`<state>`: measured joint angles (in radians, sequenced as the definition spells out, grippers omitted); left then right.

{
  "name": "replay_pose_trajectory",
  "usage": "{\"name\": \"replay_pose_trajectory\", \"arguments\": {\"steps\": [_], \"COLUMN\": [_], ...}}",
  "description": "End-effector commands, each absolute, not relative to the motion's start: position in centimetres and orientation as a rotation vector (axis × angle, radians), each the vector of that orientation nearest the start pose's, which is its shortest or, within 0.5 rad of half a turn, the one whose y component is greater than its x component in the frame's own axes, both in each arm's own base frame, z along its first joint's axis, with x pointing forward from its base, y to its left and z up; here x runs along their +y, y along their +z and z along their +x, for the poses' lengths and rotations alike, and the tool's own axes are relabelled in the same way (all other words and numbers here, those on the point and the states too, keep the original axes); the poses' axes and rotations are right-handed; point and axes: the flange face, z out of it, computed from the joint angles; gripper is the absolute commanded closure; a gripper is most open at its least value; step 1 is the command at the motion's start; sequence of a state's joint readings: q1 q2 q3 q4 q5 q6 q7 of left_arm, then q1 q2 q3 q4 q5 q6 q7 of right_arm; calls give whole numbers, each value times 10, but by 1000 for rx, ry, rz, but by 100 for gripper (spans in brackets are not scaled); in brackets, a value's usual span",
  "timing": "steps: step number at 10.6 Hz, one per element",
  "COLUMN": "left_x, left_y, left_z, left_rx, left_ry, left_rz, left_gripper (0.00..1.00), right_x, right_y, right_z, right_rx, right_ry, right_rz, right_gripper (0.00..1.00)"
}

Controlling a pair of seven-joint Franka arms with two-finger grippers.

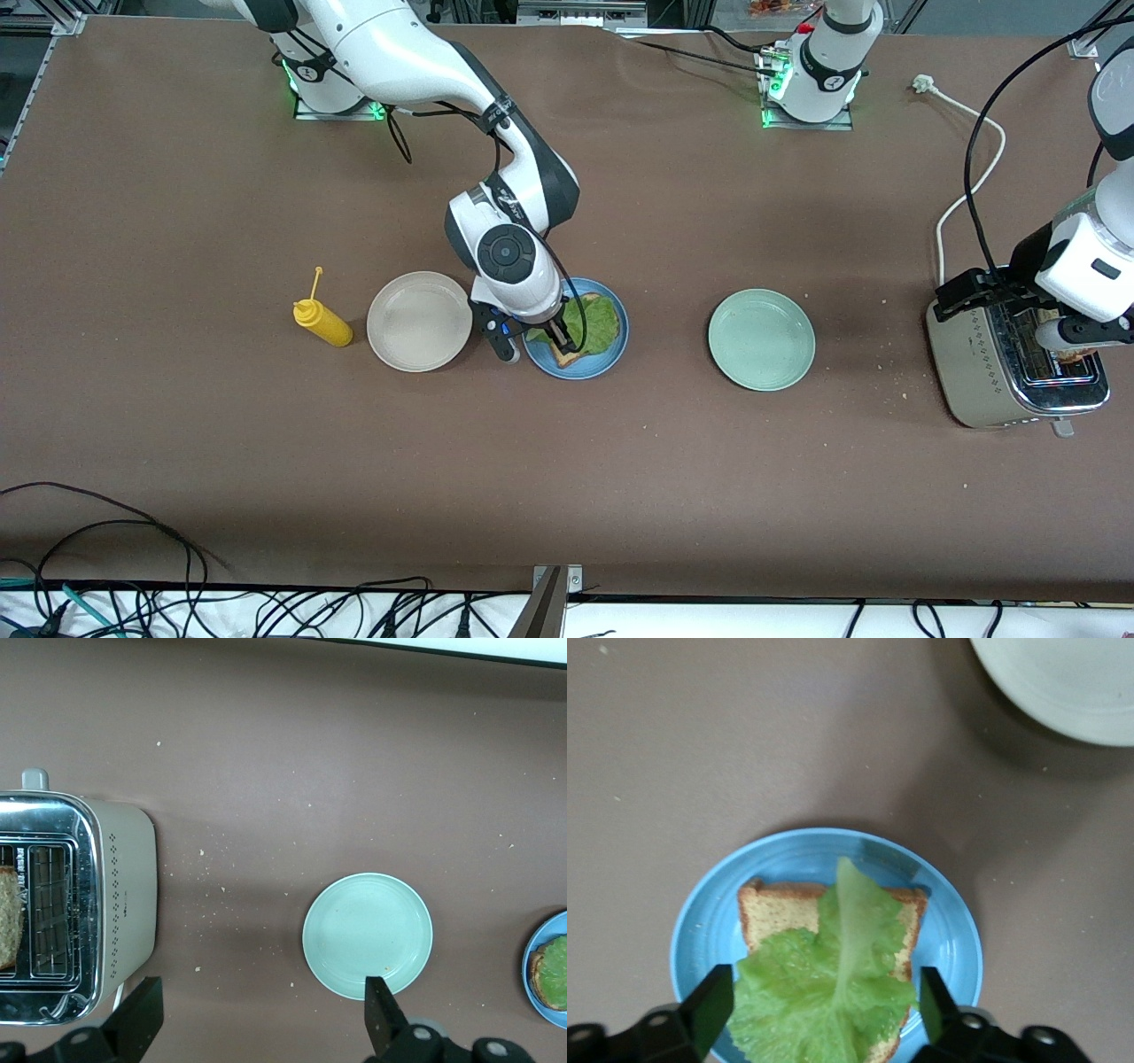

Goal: Make sandwich in blue plate with both arms
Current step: 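Carry the lettuce with the right gripper and lay it on the bread, then grasp the second bread slice with the left gripper while the right gripper withdraws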

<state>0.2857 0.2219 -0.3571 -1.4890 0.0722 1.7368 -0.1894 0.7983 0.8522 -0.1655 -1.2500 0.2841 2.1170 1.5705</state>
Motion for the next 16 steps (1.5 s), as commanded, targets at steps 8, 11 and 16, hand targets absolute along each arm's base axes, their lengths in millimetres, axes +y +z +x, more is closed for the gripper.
{"name": "replay_pose_trajectory", "arguments": {"steps": [8,11,16], "left_x": [180,233,284], "left_y": [547,489,423], "left_z": [610,616,616], "left_rx": [-7,-115,-202], "left_ry": [-52,15,128], "left_rz": [-3153,-3198,-3153], "left_gripper": [0,0,4], "right_x": [311,250,153], "right_y": [369,400,428], "right_z": [621,631,619], "right_rx": [590,248,-80], "right_ry": [325,449,553], "right_rz": [-3359,-3406,-3298], "right_gripper": [0,0,0]}}
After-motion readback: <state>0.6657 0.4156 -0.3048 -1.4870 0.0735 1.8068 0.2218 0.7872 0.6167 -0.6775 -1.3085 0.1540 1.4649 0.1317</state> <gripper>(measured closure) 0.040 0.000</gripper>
